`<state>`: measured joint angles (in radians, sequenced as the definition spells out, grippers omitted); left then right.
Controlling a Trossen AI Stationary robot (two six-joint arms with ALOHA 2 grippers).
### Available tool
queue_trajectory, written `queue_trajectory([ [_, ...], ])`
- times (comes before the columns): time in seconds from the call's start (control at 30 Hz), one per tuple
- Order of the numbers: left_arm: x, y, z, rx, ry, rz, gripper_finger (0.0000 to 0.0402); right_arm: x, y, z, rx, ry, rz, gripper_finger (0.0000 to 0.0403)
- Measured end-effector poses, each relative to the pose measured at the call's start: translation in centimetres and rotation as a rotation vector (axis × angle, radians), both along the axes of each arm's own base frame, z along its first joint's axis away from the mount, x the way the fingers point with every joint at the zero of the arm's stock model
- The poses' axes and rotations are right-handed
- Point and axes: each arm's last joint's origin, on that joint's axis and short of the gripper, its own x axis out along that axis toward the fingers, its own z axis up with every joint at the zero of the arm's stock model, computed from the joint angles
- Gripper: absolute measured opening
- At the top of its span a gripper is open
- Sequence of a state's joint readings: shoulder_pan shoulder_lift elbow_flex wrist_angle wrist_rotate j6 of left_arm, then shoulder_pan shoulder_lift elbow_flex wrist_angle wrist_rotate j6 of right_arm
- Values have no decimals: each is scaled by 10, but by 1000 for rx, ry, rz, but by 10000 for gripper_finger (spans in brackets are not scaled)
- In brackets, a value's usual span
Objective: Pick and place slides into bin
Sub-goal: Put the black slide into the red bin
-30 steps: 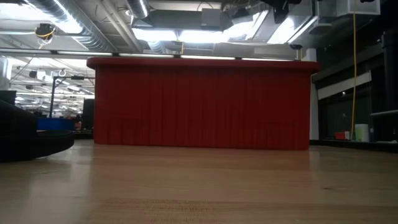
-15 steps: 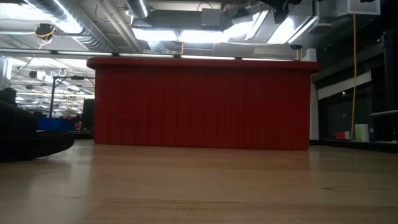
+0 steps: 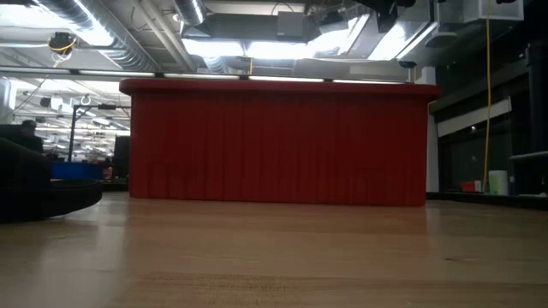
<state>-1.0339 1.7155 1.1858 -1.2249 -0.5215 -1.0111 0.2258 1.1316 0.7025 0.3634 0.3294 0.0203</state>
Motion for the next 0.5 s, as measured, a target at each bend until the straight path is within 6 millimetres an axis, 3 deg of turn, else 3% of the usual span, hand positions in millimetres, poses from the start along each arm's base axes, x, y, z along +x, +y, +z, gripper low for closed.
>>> queue_trajectory([
  [0.5,7,-5,-21,28,35,40,141,0,0,0,-3,0,0,21],
])
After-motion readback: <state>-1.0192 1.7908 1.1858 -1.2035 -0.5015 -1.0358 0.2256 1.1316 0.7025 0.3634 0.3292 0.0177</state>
